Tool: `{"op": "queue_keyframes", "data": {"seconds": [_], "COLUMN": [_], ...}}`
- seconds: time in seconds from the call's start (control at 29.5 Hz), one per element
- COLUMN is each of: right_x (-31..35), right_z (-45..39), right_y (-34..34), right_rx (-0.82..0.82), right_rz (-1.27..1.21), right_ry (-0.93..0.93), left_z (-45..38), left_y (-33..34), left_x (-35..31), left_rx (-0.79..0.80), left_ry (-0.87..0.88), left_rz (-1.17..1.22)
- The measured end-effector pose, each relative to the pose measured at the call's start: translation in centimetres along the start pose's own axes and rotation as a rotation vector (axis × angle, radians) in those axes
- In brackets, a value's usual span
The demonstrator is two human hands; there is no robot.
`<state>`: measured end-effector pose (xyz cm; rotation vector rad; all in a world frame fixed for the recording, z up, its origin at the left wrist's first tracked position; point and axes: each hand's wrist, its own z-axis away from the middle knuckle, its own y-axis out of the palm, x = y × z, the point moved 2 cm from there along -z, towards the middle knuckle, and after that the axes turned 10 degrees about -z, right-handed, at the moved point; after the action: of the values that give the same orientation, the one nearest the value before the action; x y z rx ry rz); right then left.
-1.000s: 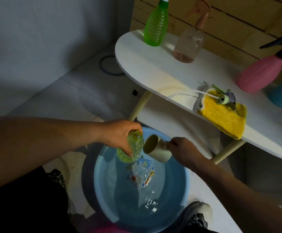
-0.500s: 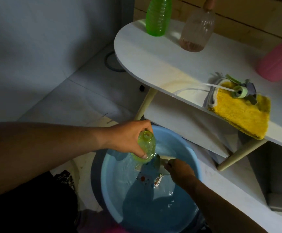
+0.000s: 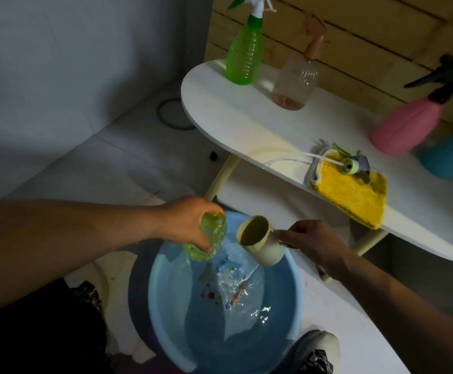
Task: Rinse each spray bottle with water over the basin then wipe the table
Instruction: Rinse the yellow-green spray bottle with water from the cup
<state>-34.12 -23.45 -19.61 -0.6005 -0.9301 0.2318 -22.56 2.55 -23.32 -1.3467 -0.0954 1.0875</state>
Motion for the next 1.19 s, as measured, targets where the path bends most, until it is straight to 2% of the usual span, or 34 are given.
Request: {"op": "queue_keyframes", "data": {"seconds": [0.34, 0.64, 1.19], "right_x": [6.3, 7.8, 8.7], "right_z": [4.7, 6.3, 7.9], "right_y": [-3.4, -3.3, -2.6], "right_rx": [-0.081, -0.188, -0.304], "right_rz": [-0.21, -0.04, 0.224], "right_ry": [-0.234, -0.427, -0.54], "left_z": [0.3, -0.4, -0.2], "left_y": [-0.2, 0.1, -0.3], "left_x": [-1.3, -1.5, -1.8], "left_rx": [-0.002, 0.0, -0.028], "left_ry": [0.054, 0.059, 0.058], "left_rz": [0.035, 0.046, 0.01]}}
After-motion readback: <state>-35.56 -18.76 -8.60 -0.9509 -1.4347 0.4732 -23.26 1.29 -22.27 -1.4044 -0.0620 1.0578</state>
